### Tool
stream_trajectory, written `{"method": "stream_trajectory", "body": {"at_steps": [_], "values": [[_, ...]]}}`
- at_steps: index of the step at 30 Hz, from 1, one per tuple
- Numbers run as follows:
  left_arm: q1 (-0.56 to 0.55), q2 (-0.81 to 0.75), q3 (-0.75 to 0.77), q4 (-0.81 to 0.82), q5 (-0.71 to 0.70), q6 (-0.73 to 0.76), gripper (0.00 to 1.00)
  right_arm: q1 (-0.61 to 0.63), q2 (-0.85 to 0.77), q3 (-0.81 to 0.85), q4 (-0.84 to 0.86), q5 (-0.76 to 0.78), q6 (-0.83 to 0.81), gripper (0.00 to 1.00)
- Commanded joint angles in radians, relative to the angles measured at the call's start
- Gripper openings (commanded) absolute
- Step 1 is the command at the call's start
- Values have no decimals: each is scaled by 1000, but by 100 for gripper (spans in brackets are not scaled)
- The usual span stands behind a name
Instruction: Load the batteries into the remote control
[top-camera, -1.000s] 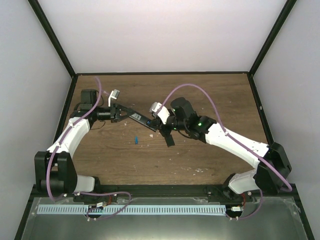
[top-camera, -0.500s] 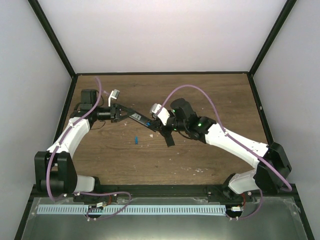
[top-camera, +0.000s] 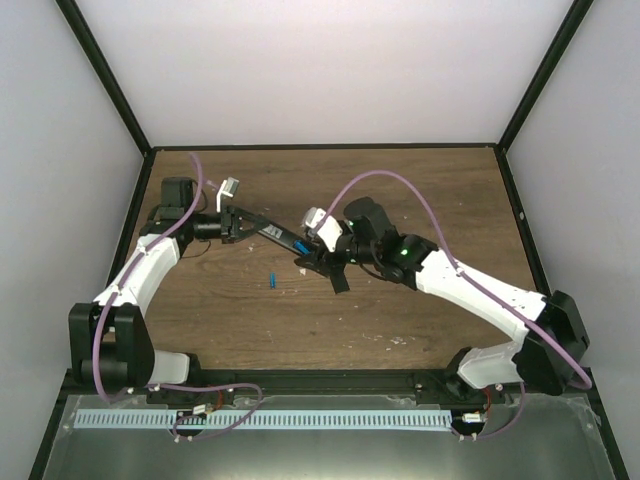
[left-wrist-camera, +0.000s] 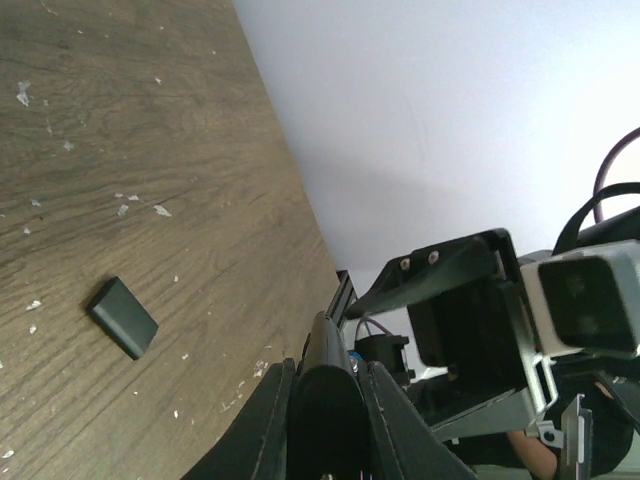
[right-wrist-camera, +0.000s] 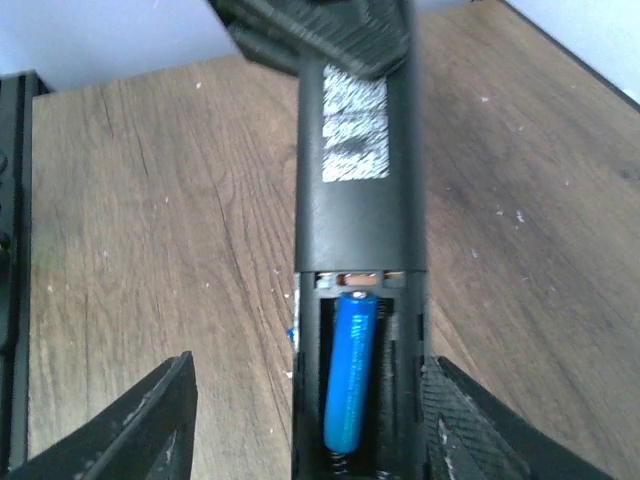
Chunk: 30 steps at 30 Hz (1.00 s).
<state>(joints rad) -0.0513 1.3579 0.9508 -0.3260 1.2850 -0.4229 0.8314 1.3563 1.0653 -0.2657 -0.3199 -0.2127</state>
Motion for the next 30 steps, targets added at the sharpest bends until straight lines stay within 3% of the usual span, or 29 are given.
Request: {"method": "stream_trajectory", "body": {"at_steps": [1,5,10,21,30], "values": [[-2,-4,29,2,50,4,0,-5,-85,50,21,45,24,58],[-2,-17,22,6,57,5,0,-8,-107,54,19,58,107,68],[-2,-31,5,44,74,-18,0,-25,-69,80,-19,6,230,74],[-2,-72,-34,114,105,-72,0,-244,121,332,-301,-340,409,76],[-7,-86,-50,157,117,-99,0,-261,255,459,-449,-590,464,76]]}}
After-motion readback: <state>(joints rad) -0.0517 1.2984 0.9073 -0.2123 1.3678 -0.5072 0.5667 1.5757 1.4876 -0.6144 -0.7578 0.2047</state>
